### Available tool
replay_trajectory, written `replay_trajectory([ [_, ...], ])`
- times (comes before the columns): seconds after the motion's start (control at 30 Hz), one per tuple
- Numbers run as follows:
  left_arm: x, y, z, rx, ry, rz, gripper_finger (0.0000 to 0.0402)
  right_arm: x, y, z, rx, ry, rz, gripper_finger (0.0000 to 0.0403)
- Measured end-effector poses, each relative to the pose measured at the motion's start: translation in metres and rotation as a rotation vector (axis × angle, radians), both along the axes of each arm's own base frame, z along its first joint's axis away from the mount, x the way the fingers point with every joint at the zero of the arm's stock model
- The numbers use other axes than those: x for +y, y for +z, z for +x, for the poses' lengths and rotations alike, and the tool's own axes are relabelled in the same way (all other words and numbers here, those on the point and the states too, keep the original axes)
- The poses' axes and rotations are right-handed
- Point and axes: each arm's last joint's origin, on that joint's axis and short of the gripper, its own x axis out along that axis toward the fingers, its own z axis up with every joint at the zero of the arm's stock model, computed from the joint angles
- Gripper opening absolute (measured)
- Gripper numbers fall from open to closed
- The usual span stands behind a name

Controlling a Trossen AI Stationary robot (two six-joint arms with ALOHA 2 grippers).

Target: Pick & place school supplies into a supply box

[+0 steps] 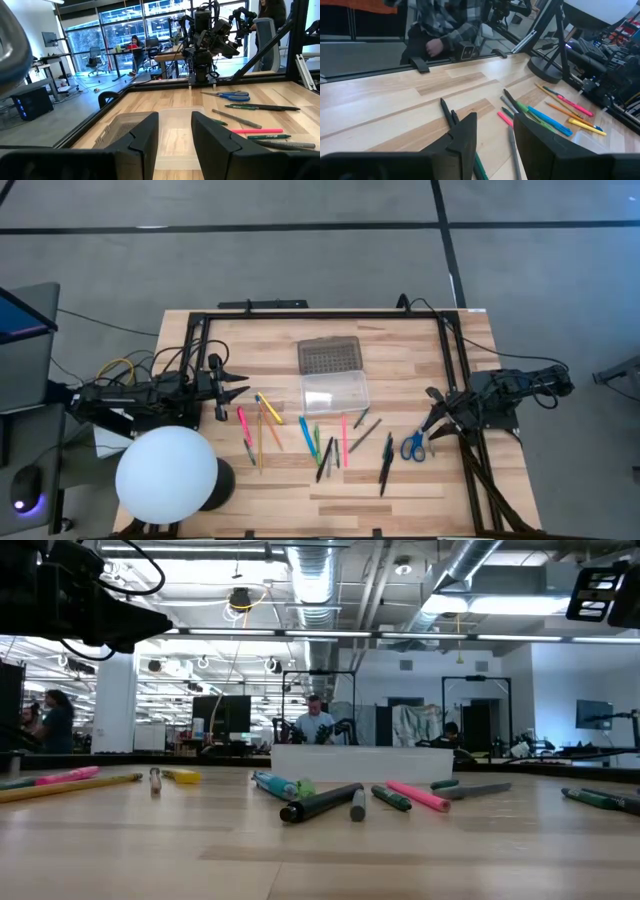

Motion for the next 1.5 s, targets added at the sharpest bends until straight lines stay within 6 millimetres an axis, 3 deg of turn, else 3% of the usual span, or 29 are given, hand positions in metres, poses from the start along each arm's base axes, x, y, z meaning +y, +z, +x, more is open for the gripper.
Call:
replay_trajectory([
  [1.5,0.0000,0.0012,-0.0001,-0.009,0.002,0.021,0.0112,0.0000,0.0001,0.0000,-0.003,0.001,-0.002,0.0123],
])
